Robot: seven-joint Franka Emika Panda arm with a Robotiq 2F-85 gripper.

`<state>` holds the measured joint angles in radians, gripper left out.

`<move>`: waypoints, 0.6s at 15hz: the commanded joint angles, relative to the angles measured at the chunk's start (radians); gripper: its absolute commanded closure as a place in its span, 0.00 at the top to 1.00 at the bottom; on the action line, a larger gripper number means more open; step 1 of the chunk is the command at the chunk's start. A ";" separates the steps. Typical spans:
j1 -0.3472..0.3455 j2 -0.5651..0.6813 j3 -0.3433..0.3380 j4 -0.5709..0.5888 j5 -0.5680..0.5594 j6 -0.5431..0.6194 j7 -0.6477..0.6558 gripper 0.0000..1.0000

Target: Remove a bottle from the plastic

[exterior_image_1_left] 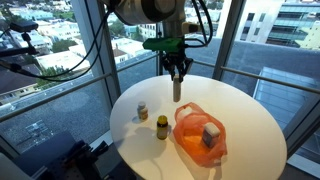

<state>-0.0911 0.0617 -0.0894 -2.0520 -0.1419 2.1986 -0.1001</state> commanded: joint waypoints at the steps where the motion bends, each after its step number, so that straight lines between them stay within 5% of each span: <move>1: 0.021 -0.077 0.022 -0.083 0.017 0.003 -0.017 0.13; 9: 0.050 -0.088 0.046 -0.215 0.022 0.062 -0.008 0.13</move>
<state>-0.0427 -0.0005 -0.0460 -2.2155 -0.1417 2.2276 -0.1001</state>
